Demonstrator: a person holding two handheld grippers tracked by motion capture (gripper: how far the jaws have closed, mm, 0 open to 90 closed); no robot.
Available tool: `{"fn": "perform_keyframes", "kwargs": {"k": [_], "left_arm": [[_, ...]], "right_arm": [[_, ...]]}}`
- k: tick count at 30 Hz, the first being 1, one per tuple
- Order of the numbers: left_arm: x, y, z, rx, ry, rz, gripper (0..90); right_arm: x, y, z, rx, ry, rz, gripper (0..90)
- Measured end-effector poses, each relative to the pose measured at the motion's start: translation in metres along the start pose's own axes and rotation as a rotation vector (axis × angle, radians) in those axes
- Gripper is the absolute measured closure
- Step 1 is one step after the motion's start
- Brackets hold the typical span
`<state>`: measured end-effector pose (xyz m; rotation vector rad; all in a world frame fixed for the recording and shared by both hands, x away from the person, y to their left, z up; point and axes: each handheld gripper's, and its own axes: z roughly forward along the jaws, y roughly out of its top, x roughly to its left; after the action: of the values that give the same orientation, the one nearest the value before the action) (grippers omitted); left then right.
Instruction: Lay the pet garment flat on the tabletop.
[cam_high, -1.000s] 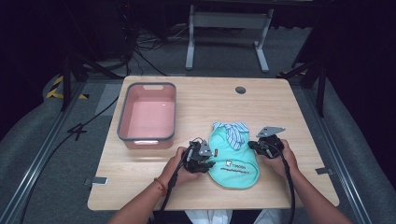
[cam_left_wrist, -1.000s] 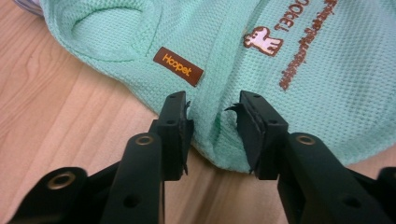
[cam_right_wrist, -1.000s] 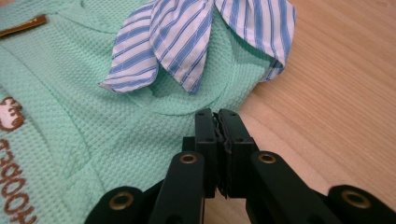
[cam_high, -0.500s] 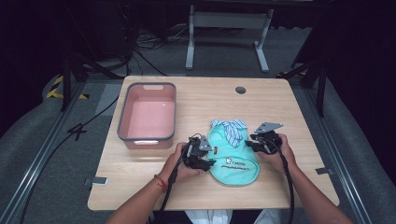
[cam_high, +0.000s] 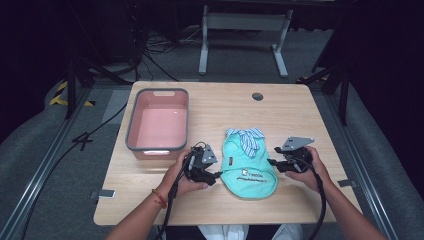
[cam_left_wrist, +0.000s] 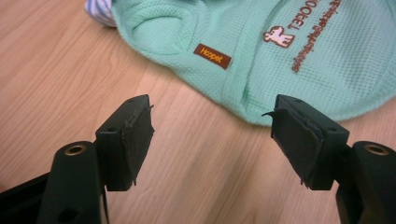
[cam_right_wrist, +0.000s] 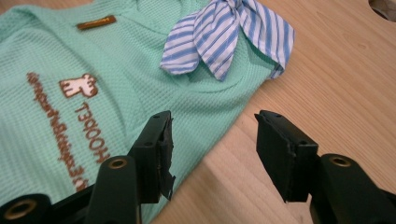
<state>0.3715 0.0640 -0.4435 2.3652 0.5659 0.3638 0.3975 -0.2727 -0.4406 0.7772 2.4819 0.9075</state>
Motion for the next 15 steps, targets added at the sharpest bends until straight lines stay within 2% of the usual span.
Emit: {"fn": "perform_keyframes", "kwargs": {"k": [9, 15], "left_arm": [[0.002, -0.017, -0.017, 0.023, 0.017, 0.01, 26.9], [0.001, -0.027, -0.03, 0.036, 0.028, 0.017, 26.2]], "right_arm": [[0.007, -0.012, -0.019, -0.013, 0.008, -0.026, 41.9], [0.004, -0.023, -0.032, -0.016, -0.022, -0.024, 37.1]]}}
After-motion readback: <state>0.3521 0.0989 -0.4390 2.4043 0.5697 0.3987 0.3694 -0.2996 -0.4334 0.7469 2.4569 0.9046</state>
